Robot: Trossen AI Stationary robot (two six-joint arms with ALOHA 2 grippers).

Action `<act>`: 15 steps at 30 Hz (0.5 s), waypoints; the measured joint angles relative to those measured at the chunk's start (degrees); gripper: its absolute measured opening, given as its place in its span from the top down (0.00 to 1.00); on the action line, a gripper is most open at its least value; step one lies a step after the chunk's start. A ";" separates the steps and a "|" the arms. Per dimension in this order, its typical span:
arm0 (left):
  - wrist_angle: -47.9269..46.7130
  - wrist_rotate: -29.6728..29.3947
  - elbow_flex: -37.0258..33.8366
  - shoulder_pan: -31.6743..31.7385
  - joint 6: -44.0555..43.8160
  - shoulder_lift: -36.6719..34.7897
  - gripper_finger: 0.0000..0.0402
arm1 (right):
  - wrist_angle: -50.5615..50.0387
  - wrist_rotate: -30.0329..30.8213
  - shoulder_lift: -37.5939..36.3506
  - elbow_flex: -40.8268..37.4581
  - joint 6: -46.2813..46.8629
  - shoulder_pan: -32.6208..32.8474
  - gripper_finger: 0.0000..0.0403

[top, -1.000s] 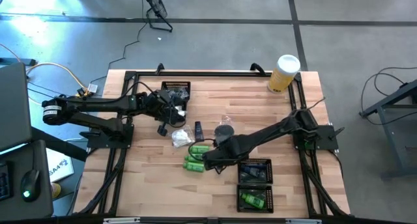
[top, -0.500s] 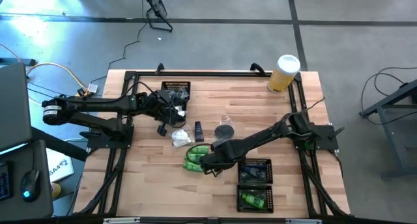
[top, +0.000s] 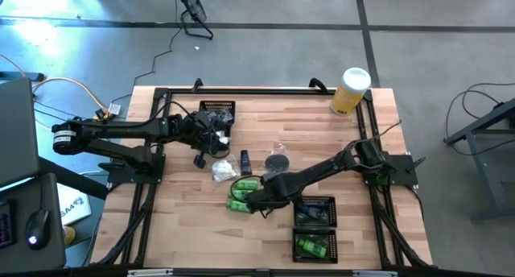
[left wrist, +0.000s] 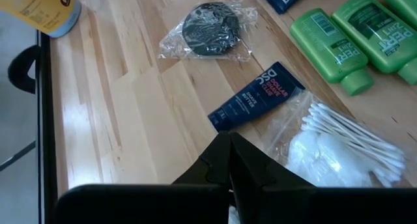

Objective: Pick & Place Travel size toiletries
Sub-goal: Put the blue shave cream into the middle bottom black basket

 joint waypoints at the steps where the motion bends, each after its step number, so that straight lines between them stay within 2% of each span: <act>1: 0.00 0.00 0.00 0.01 0.00 0.00 1.00 | 0.00 -0.24 0.00 0.00 -0.12 -0.10 0.47; 15: -0.13 -0.14 0.00 0.01 0.00 0.00 1.00 | 0.02 -0.33 -0.02 0.00 -0.22 -0.43 0.53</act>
